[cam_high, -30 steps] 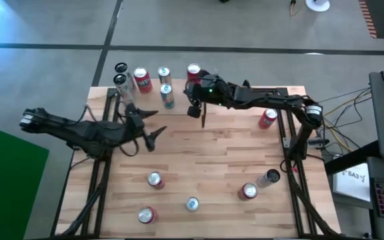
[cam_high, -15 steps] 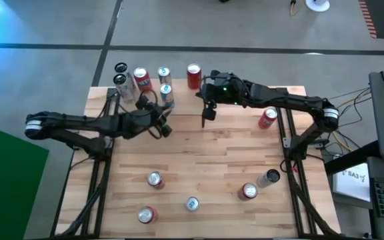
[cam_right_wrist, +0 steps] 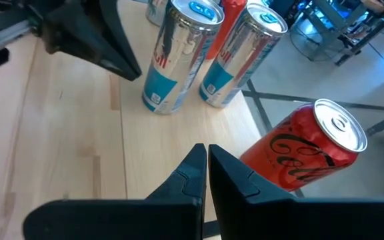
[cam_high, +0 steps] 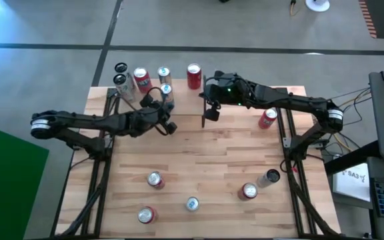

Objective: Place canned beverage on shelf
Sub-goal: Put the blue soda can on the shelf aligned with the other blue soda can

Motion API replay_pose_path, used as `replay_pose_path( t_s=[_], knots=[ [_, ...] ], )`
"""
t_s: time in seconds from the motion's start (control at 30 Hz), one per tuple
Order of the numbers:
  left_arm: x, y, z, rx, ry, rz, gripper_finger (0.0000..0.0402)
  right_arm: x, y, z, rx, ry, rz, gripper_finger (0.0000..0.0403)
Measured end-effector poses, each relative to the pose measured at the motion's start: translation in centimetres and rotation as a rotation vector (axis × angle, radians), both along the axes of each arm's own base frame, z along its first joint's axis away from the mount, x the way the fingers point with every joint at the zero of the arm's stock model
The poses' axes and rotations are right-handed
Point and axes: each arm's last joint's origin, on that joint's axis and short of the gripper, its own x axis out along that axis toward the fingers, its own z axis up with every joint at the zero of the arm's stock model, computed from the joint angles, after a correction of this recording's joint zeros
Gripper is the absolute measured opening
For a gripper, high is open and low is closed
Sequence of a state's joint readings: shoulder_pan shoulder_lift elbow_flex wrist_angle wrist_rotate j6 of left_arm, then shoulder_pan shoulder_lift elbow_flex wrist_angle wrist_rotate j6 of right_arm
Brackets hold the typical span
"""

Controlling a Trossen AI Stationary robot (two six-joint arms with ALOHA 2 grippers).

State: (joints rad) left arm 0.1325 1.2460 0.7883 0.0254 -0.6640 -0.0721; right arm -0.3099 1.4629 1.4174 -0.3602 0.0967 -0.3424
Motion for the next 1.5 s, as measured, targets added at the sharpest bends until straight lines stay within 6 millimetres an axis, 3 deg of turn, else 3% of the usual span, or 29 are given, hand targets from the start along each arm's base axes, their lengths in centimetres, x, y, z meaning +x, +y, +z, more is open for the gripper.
replay_pose_path(
  t_s=[0.53, 0.8, 0.97, 1.2, 1.5],
  knots=[
    [-0.6, 3.0, -0.3, 0.001, 0.016, 0.119, 0.0000, 0.2, -0.1, -0.6, 0.010, 0.017, -0.002, 0.0009],
    [-1.3, 2.4, 0.9, -0.003, -0.006, 0.023, 0.0000, 0.1, 0.0, -1.7, 0.038, 0.040, -0.014, 0.0009],
    [-3.5, 1.3, 2.6, -0.027, -0.010, -0.090, 0.0000, 0.1, 0.0, -1.7, 0.044, 0.036, -0.017, 0.0009],
    [-7.0, 1.0, 3.9, 0.028, 0.113, -0.203, 0.0000, 0.2, -0.1, -1.7, 0.042, 0.030, -0.017, 0.0009],
    [-7.4, 3.4, 3.6, 0.067, 0.169, -0.112, 0.0000, 0.8, -0.2, -1.0, 0.032, -0.094, 0.002, 0.0009]
  ],
)
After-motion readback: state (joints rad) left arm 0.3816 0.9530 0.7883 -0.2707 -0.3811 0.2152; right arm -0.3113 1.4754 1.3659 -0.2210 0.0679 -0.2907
